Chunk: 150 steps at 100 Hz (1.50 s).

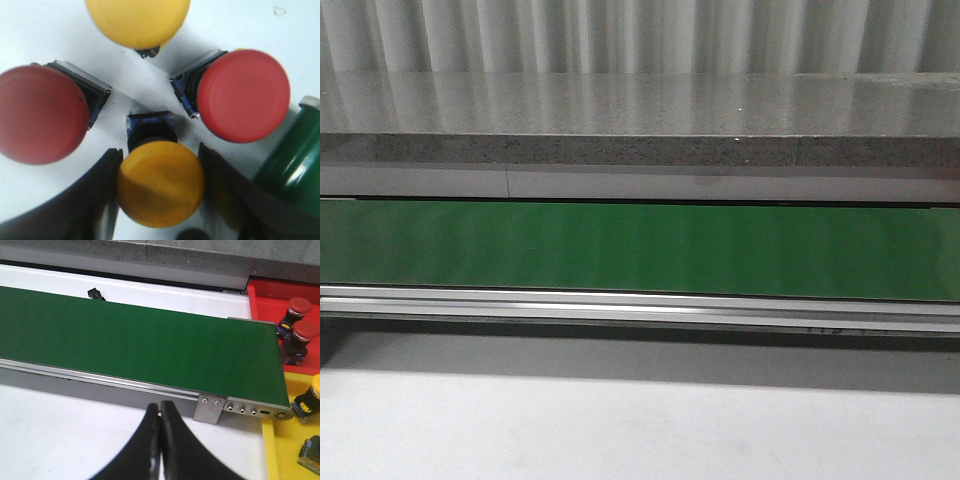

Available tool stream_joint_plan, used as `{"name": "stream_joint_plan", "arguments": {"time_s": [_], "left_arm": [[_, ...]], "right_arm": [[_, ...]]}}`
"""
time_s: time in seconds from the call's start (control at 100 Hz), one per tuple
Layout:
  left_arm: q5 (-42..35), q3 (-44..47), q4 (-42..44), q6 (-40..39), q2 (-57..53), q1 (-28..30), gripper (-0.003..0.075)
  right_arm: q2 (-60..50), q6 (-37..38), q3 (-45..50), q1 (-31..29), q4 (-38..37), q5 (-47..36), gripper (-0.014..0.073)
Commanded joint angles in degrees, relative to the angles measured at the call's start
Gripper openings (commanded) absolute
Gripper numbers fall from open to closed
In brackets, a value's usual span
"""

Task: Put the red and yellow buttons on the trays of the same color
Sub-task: 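Lower the left gripper onto a yellow button in the cluster and grasp, then carry the yellow button onto the belt and open the left gripper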

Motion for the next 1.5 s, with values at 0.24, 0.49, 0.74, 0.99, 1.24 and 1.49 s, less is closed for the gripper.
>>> {"name": "stream_joint_plan", "arguments": {"time_s": [0.24, 0.49, 0.74, 0.99, 1.24, 1.49], "left_arm": [[-1.01, -0.38, 5.05, -0.30, -13.95, -3.30, 0.0134], [-1.19, 3.83, 4.14, 3.05, -22.54, -8.81, 0.0134], [-1.43, 8.61, 3.71, 3.62, -23.74, -14.87, 0.0134], [-3.17, 12.19, 3.24, 3.62, -23.50, -15.38, 0.0182], [-5.82, 12.29, 1.47, 3.62, -23.40, -15.38, 0.0582], [-8.91, 10.39, 2.57, 2.24, -23.79, -14.96, 0.0596]], "right_arm": [[0.68, -0.52, -1.38, 0.05, 0.06, -3.83, -0.0066], [0.68, -0.52, -1.38, 0.05, 0.06, -3.83, -0.0066], [0.68, -0.52, -1.38, 0.05, 0.06, -3.83, -0.0066], [0.68, -0.52, -1.38, 0.05, 0.06, -3.83, -0.0066], [0.68, -0.52, -1.38, 0.05, 0.06, -3.83, -0.0066], [0.68, -0.52, -1.38, 0.05, 0.06, -3.83, -0.0066]]}}
